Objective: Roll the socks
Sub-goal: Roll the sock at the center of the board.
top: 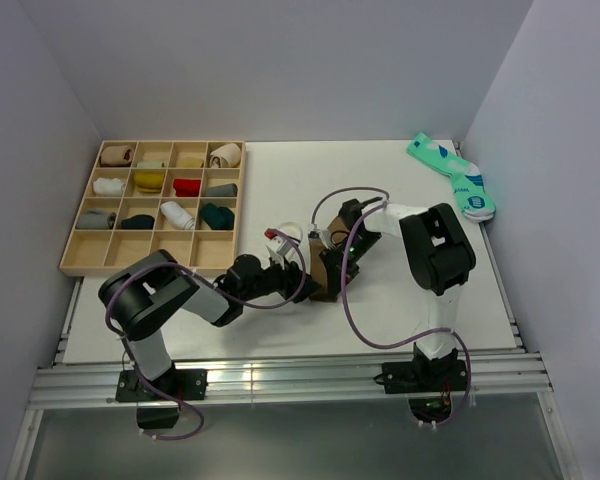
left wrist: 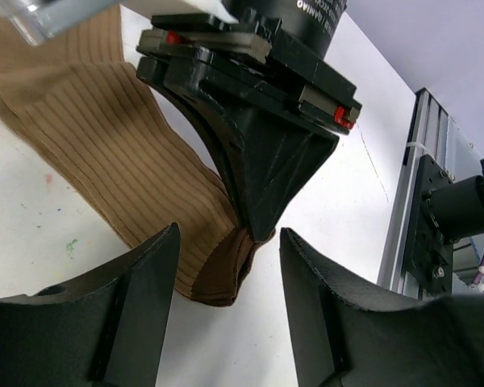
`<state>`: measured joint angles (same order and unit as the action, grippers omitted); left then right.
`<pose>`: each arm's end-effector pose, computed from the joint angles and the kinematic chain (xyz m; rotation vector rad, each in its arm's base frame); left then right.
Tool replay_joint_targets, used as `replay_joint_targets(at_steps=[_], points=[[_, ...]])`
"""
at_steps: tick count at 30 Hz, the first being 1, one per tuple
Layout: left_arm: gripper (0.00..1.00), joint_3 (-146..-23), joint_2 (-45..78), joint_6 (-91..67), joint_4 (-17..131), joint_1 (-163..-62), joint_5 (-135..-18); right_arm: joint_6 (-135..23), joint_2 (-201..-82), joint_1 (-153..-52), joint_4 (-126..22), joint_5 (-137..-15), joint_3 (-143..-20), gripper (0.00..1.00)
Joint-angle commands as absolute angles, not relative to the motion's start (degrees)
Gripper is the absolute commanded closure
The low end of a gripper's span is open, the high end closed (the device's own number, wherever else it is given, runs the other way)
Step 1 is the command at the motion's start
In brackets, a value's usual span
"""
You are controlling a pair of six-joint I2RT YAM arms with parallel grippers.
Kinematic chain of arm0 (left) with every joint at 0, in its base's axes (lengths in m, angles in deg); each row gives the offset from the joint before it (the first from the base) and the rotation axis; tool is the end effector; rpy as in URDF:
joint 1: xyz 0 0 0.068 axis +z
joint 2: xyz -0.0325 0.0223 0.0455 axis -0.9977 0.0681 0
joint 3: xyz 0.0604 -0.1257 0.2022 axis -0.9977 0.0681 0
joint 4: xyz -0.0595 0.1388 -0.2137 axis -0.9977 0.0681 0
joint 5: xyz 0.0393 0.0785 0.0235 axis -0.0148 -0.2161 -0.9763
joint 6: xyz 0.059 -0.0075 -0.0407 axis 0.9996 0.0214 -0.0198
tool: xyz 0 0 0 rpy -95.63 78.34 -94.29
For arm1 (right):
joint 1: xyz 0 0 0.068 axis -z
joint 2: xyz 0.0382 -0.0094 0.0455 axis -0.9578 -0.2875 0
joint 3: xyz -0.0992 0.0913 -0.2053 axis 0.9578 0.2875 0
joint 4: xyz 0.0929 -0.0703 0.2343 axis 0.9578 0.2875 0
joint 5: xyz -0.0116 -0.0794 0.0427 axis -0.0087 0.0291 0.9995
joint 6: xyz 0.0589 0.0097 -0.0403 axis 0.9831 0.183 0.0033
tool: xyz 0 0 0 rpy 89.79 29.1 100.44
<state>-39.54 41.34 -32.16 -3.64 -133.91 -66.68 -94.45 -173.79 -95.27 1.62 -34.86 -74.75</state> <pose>0.2003 -0.2484 0.1034 0.5248 1.8590 -1.2462 0.2726 0.1584 0.0887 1.1732 -2.5317 -1.2839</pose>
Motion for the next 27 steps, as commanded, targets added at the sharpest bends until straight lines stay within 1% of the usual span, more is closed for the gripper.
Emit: replay_joint_targets(at_steps=[1,13,27], points=[[0.42,-40.9,43.2,-33.5,-10.1,-133.8,-63.8,-94.2,-174.2,-94.7,2.6,-33.5,-76.9,0.89],[0.42,-41.9,48.5,-34.5,-12.1,-133.6,-61.8,-94.0,-173.8,-93.5,3.3,-32.9,-78.2,0.9],[0.42,-43.7,50.7,-35.0,-11.4,-133.6,-61.4,-94.6,-173.7,-92.1,4.5,-31.9,-78.5,0.9]])
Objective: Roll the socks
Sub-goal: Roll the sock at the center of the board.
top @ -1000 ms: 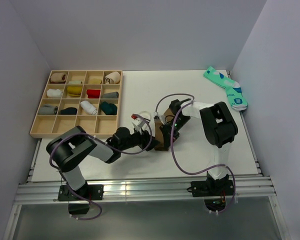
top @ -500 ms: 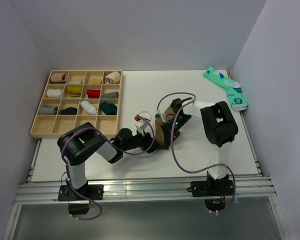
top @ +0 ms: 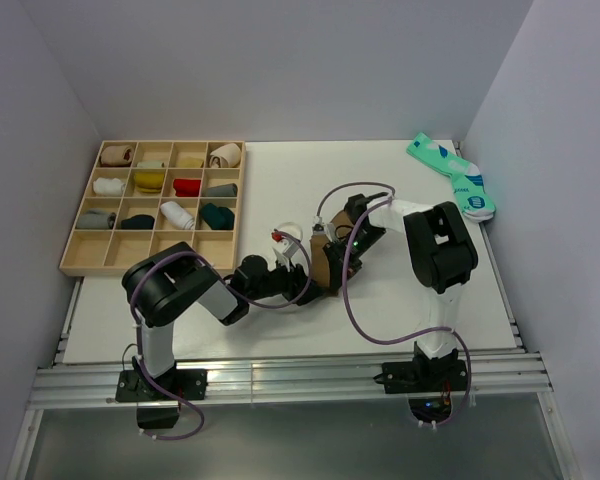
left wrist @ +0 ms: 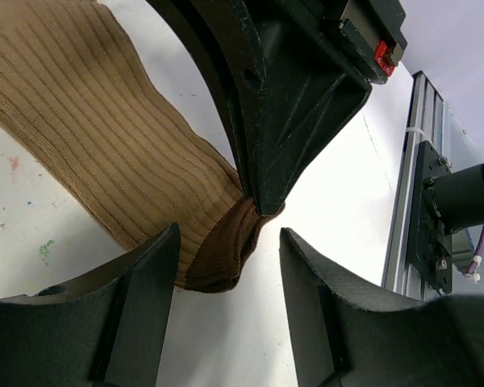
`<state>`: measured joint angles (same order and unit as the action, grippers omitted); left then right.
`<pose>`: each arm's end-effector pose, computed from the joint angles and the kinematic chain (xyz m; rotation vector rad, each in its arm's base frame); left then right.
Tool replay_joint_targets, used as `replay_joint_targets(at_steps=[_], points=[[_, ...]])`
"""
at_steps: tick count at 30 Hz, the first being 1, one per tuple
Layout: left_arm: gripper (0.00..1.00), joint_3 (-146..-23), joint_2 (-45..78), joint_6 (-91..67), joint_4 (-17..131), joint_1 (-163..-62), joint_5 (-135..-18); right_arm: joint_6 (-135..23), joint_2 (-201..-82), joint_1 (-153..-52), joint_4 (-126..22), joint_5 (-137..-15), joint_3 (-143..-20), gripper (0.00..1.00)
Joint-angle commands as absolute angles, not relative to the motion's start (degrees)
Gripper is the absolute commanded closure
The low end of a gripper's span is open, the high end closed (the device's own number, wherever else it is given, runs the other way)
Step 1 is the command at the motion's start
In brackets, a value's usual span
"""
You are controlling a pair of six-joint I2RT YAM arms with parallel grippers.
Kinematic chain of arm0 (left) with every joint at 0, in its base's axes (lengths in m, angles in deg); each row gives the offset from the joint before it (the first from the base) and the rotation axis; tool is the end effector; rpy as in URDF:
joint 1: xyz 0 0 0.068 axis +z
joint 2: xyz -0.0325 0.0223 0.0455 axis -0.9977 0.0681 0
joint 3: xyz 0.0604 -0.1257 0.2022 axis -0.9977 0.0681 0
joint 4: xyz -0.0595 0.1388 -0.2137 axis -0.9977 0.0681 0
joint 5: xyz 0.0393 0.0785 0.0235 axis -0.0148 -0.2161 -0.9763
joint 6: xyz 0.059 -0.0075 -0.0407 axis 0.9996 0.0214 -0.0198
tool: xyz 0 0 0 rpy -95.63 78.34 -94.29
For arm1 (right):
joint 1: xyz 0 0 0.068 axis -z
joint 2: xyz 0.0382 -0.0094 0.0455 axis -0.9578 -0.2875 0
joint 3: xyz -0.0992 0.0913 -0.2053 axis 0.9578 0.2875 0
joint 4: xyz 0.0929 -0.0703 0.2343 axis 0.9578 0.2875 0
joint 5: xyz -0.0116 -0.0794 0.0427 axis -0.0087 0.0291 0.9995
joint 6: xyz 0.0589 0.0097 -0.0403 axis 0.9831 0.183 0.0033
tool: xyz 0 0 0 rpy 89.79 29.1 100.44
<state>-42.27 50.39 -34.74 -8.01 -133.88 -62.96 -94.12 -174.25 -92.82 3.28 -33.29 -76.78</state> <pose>0.2038 -0.2575 0.0771 0.5393 1.9172 -1.3174 0.2837 0.1493 0.0952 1.1062 -2.5589 -1.3307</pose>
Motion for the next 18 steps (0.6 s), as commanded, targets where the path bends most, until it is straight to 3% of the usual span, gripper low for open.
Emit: replay_joint_targets(at_steps=[1,18], points=[[0.43,-43.8,50.9,-35.0,-11.4,-133.7,-61.3,-94.5,-173.7,-91.9,4.4,-31.8,-78.5,0.9],[0.48,-44.3,52.8,-35.5,-11.1,-133.6,-61.2,-92.1,-174.4,-90.7,2.8,-32.3,-78.7,0.9]])
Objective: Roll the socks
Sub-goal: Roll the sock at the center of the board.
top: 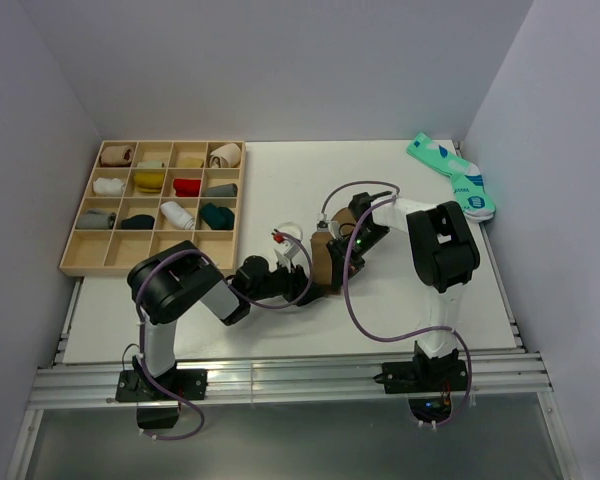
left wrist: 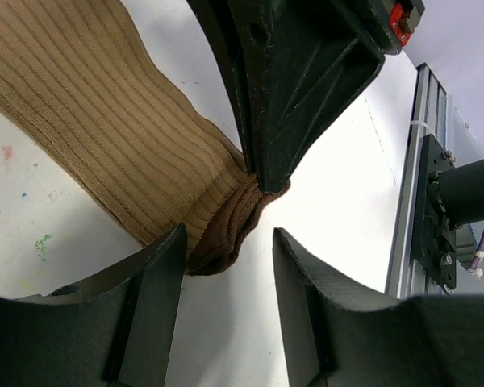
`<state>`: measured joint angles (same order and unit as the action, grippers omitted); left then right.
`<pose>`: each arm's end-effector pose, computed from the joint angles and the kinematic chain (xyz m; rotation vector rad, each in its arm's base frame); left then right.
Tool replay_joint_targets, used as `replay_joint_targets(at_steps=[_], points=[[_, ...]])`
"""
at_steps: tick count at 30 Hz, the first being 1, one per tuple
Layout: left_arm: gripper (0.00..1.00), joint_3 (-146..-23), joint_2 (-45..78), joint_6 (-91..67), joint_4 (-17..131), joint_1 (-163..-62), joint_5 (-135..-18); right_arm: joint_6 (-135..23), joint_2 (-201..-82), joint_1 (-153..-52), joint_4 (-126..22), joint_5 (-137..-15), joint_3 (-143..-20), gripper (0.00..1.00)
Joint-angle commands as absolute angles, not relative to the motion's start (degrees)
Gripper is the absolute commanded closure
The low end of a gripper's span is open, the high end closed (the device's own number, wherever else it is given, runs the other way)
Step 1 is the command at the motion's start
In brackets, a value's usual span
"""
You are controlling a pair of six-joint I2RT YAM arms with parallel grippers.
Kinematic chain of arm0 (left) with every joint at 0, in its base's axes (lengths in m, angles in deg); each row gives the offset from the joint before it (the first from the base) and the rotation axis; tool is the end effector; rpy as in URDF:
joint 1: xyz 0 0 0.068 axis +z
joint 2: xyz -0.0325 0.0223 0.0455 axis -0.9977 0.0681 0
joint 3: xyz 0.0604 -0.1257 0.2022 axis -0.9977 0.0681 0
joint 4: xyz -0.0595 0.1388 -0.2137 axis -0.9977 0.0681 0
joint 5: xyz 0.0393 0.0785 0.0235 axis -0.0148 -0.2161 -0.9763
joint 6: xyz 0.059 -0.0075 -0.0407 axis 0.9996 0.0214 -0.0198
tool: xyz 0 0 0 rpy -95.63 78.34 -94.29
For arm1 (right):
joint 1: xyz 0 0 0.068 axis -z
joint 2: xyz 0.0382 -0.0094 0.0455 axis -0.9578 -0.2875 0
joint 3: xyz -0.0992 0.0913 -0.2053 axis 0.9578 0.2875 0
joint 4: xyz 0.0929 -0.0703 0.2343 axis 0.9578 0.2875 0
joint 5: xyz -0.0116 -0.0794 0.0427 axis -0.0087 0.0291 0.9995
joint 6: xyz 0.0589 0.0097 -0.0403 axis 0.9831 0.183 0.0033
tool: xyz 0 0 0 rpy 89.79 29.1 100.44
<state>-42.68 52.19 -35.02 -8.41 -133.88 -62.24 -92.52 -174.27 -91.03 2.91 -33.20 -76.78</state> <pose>0.2036 -0.2583 0.0700 0.5452 1.9386 -1.3254 0.2889 0.1407 0.0951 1.0357 -2.5943 -1.3354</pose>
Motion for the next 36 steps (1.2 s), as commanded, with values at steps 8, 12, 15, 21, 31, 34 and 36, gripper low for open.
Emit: replay_joint_targets(at_steps=[8,12,15,21,31,34,36], points=[[0.56,-45.3,53.2,-36.0,-10.0,-133.6,-62.1,-91.3,-174.3,-90.6,1.7,-32.9,-78.3,0.9],[0.6,-45.6,53.4,-36.0,-9.5,-133.6,-62.0,-90.3,-173.9,-90.7,0.6,-33.4,-78.0,0.9],[0.6,-45.5,53.6,-36.0,-9.5,-133.6,-61.3,-89.4,-173.9,-90.5,-0.3,-34.0,-77.8,0.9],[0.65,-45.6,53.7,-36.1,-8.3,-133.6,-61.8,-87.9,-173.7,-90.4,-2.3,-35.8,-77.4,0.9],[0.77,-47.9,53.9,-37.7,-2.1,-133.6,-65.0,-87.9,-172.3,-90.4,-4.3,-38.1,-75.4,0.9],[0.83,-49.5,53.4,-38.2,3.1,-133.8,-66.1,-87.7,-171.1,-90.4,-5.5,-39.6,-74.4,0.89],[0.9,-51.1,52.6,-38.3,7.3,-133.8,-67.6,-87.0,-169.4,-90.4,-7.3,-40.6,-73.4,0.86]])
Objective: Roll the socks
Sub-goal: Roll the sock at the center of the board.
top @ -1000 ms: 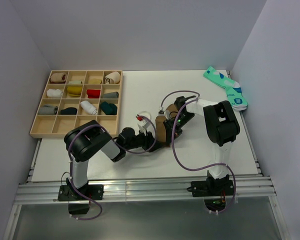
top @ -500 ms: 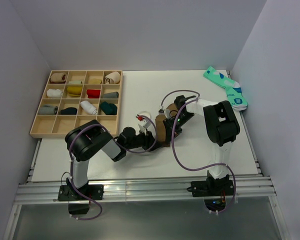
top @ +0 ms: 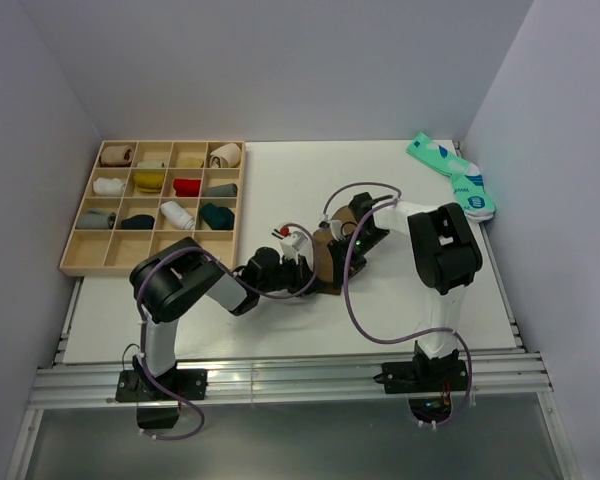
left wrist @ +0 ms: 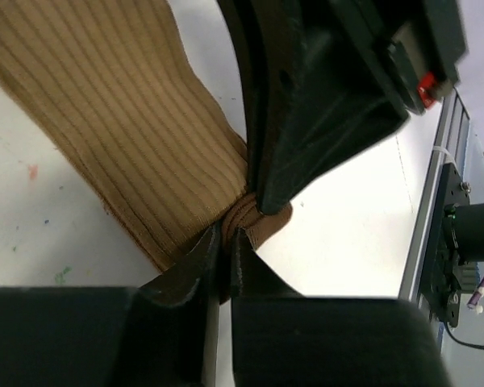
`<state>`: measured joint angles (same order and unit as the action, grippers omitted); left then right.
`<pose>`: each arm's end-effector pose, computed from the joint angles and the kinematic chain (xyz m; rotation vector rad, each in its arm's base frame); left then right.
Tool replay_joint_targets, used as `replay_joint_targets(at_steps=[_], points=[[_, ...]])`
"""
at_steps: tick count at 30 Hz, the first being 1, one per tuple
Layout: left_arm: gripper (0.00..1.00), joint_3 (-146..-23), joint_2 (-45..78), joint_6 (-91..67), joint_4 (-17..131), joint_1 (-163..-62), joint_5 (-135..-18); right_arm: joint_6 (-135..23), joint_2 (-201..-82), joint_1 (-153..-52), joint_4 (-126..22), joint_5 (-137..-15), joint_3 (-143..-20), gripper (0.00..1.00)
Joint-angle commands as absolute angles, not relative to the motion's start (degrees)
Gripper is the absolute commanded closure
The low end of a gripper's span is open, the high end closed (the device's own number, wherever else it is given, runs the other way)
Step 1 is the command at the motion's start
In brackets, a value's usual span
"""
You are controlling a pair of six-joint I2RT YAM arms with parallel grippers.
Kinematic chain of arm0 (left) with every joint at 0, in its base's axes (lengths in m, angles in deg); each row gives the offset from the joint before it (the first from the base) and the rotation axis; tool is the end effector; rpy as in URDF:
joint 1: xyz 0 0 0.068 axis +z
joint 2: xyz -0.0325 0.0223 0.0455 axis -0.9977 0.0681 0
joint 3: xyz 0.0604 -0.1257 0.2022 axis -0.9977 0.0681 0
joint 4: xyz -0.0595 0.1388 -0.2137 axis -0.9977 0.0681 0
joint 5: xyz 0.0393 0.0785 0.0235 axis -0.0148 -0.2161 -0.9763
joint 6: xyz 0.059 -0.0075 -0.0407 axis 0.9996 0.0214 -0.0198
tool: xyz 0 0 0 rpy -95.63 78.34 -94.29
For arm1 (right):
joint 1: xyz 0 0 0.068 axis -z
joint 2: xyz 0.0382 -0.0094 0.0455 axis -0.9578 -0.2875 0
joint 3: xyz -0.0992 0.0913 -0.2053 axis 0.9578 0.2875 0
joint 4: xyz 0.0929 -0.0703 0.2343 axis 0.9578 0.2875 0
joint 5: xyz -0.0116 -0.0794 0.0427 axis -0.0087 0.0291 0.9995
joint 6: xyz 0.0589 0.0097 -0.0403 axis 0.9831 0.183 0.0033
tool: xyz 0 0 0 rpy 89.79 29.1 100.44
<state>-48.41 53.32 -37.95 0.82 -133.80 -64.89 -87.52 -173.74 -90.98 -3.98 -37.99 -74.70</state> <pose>0.2199 -0.2717 0.0664 0.4557 2.0519 -1.2867 0.2945 0.1387 0.0853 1.0157 -2.7042 -1.2241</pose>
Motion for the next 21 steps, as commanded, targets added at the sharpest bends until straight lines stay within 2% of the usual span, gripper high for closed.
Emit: replay_joint_targets(at_steps=[1,3,10,21], points=[[0.92,-51.7,52.2,-38.3,11.0,-133.9,-68.1,-86.9,-168.9,-90.4,-7.9,-41.0,-73.1,0.85],[1.0,-54.0,51.2,-38.1,16.0,-134.3,-70.2,-86.5,-167.5,-90.4,-8.9,-42.0,-72.8,0.8],[1.0,-59.1,48.9,-41.4,32.6,-135.0,-74.1,-84.4,-162.1,-90.3,-13.0,-44.4,-71.4,0.63],[1.0,-64.2,51.8,-46.5,44.7,-134.6,-70.5,-87.1,-149.7,-90.4,-16.8,-49.6,-66.9,0.63]])
